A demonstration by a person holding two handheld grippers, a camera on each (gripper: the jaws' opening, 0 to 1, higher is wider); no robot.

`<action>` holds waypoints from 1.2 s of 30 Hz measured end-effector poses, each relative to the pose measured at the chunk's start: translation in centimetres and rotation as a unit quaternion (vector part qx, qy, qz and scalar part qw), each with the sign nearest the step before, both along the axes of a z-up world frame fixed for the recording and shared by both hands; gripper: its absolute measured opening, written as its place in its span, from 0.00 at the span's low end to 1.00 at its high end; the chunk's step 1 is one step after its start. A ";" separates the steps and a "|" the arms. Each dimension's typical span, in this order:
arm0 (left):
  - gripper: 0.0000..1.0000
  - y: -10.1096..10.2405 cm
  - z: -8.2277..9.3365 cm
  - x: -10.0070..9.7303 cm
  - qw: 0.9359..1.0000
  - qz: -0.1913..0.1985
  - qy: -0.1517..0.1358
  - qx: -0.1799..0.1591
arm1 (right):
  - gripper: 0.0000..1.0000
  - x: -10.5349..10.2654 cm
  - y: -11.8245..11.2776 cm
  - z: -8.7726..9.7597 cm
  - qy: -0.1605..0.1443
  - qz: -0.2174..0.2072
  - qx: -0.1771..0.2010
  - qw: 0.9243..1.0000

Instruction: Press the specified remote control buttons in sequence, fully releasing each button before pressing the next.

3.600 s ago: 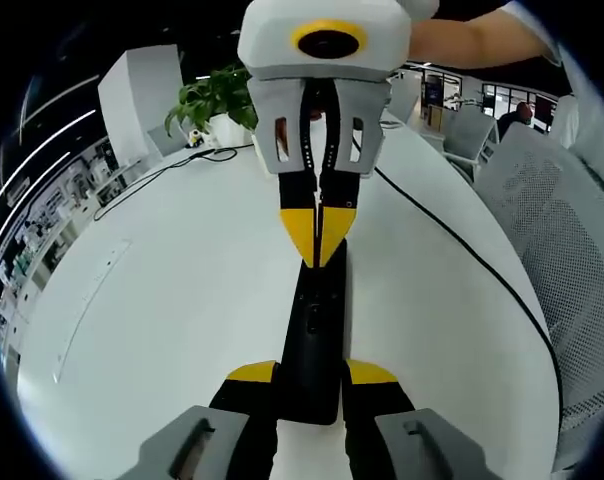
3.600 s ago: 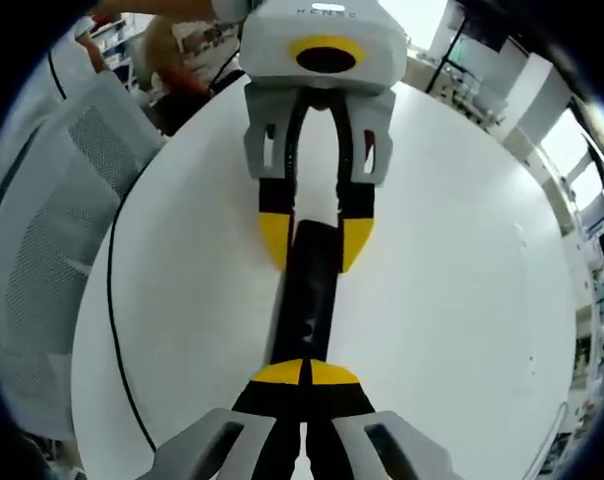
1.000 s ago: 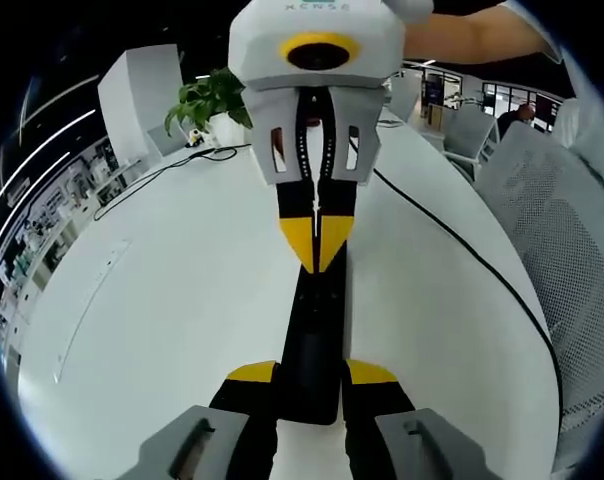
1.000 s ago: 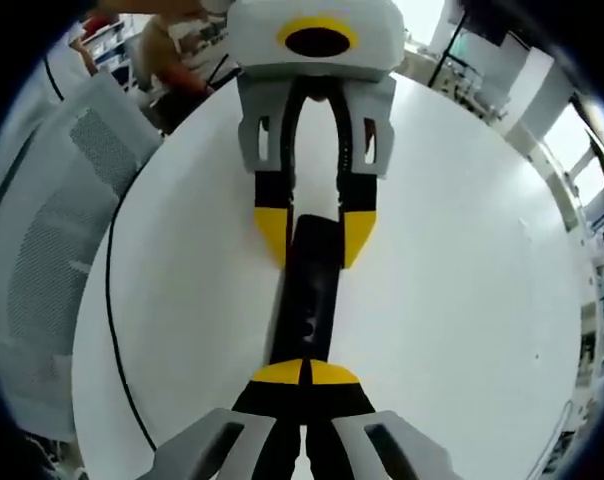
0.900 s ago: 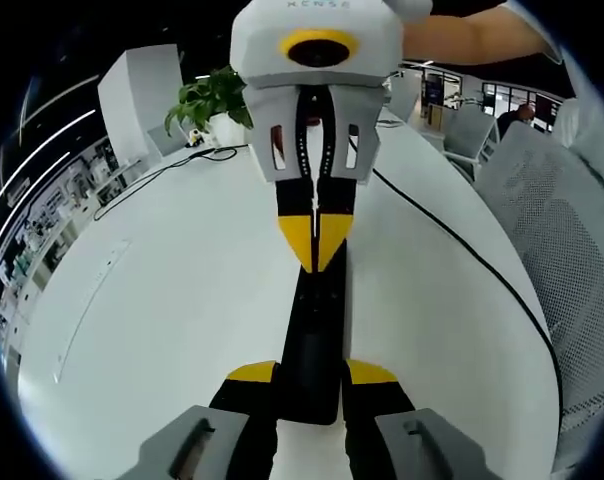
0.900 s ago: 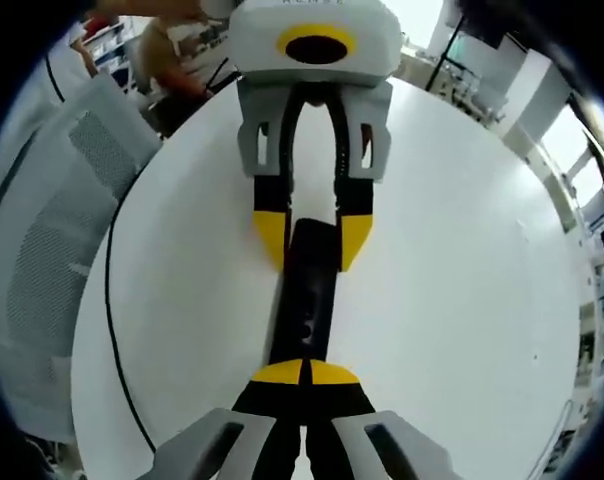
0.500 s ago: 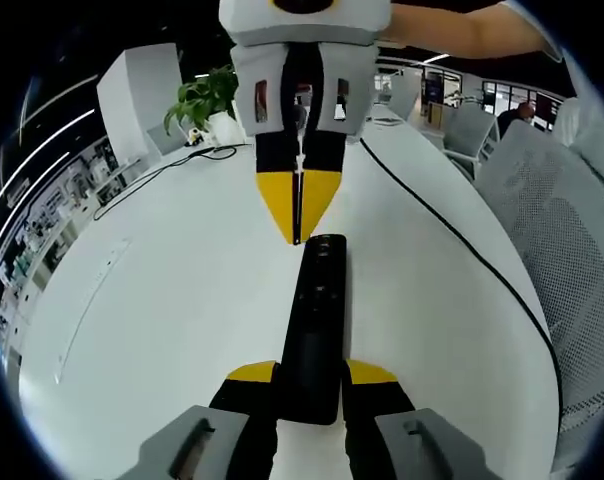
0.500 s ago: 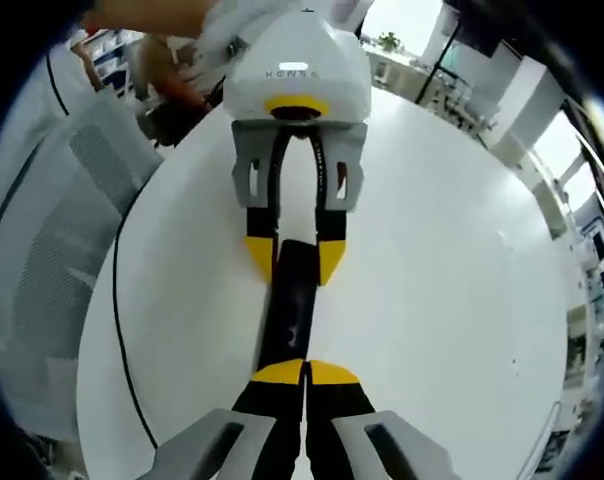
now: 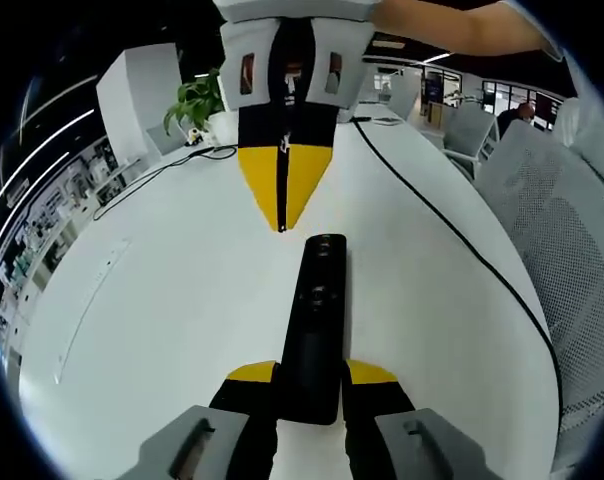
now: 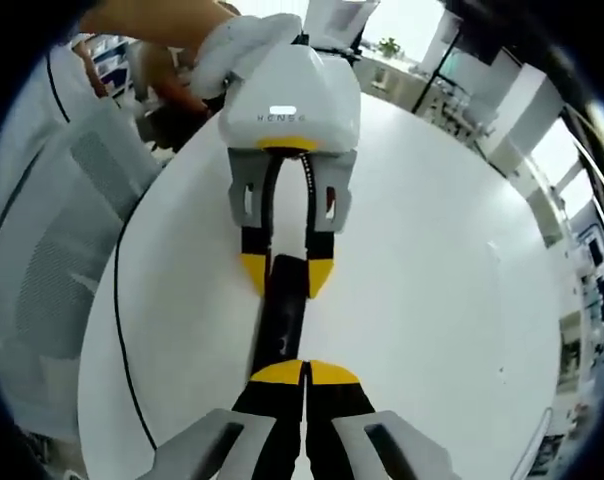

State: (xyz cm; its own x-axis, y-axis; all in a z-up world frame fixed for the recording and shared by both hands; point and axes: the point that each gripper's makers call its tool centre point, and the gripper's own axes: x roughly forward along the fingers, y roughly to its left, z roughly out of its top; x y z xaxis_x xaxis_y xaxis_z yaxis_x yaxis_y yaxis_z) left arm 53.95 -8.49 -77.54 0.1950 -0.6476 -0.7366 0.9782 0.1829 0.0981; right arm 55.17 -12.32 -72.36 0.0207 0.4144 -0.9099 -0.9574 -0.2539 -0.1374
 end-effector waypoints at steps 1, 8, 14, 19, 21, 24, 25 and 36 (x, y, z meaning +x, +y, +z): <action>0.23 0.0 0.0 0.0 1.000 0.000 0.000 0.000 | 0.00 0.0 0.0 0.0 0.000 0.000 0.000 1.000; 0.23 0.0 0.0 0.0 1.000 0.000 0.000 -0.001 | 0.00 0.1 0.4 -0.9 0.007 -0.002 0.000 1.000; 0.23 -0.1 0.0 0.0 1.000 -0.001 -0.001 -0.002 | 0.00 0.2 0.6 -1.8 0.015 -0.002 -0.002 1.000; 0.23 -0.1 0.0 0.0 1.000 -0.001 -0.002 -0.004 | 0.00 0.1 0.7 -2.6 0.024 -0.001 -0.005 1.000; 0.23 -0.1 0.0 -0.1 1.000 -0.002 -0.002 -0.005 | 0.00 0.0 0.7 -2.8 0.027 0.001 -0.006 1.000; 0.23 0.0 0.0 0.0 1.000 -0.002 -0.003 -0.005 | 0.00 0.0 0.8 -3.0 0.030 0.001 -0.007 1.000; 0.23 0.0 0.0 -0.1 1.000 -0.002 -0.003 -0.005 | 0.00 0.1 0.8 -3.0 0.032 0.001 -0.006 0.999; 0.23 -0.1 0.0 -0.2 1.000 -0.002 -0.002 -0.005 | 0.00 0.0 1.0 -4.0 0.053 -0.003 -0.011 0.999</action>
State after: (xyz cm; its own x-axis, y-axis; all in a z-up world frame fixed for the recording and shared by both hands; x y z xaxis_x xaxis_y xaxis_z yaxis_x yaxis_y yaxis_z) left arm 53.74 -8.55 -77.50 0.1965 -0.6549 -0.7297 0.9783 0.1808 0.1013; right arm 55.13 -11.35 -76.38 -0.0736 0.3950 -0.9157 -0.9677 -0.2502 -0.0301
